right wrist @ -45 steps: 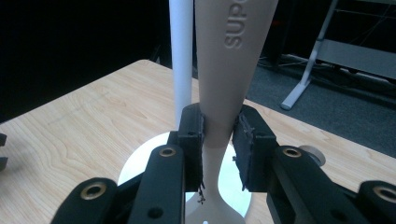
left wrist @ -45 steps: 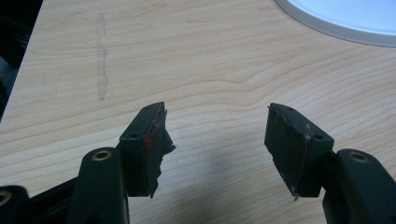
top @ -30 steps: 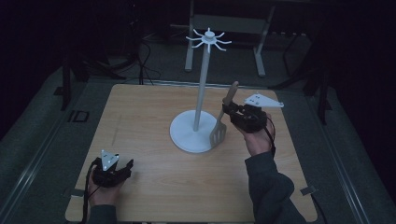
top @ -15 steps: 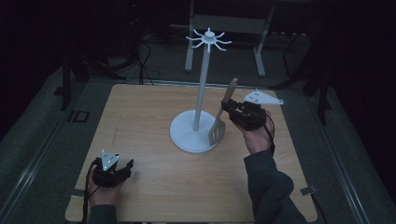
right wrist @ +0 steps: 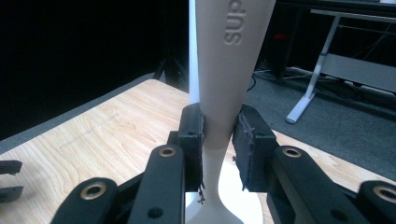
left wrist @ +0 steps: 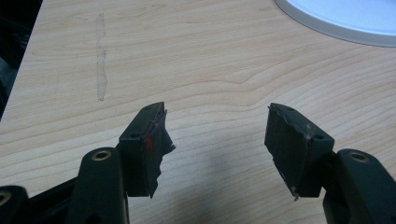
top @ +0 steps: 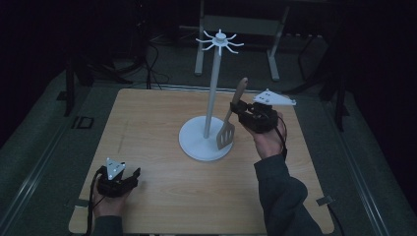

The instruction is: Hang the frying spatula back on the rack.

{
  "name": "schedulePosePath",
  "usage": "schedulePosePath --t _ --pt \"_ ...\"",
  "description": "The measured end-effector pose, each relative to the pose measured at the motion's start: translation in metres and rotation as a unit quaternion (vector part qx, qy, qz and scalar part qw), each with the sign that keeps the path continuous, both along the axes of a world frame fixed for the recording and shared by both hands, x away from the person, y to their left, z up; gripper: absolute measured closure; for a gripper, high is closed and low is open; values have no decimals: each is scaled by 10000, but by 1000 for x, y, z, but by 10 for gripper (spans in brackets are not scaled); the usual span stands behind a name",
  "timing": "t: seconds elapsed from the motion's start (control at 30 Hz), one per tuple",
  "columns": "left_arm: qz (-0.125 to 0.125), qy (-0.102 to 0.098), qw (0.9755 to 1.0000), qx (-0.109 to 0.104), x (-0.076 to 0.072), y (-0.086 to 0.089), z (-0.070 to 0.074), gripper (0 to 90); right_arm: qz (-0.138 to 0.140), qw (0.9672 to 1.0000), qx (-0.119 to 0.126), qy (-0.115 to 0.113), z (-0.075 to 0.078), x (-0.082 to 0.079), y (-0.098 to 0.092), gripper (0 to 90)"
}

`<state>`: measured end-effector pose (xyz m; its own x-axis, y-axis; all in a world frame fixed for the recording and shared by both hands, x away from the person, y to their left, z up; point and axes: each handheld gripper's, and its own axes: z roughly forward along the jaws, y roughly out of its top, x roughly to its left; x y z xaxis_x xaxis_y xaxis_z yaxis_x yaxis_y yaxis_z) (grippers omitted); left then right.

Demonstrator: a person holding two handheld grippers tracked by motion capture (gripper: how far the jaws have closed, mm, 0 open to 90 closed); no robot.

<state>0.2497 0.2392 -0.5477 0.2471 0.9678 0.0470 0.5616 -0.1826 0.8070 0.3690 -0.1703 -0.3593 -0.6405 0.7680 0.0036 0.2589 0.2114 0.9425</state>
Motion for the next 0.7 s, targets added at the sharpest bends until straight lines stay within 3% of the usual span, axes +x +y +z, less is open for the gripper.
schedulePosePath --t 0.7 --pt "1 2 10000 -5 0 0 0 389 34 10000 -43 -52 16 7 6 737"
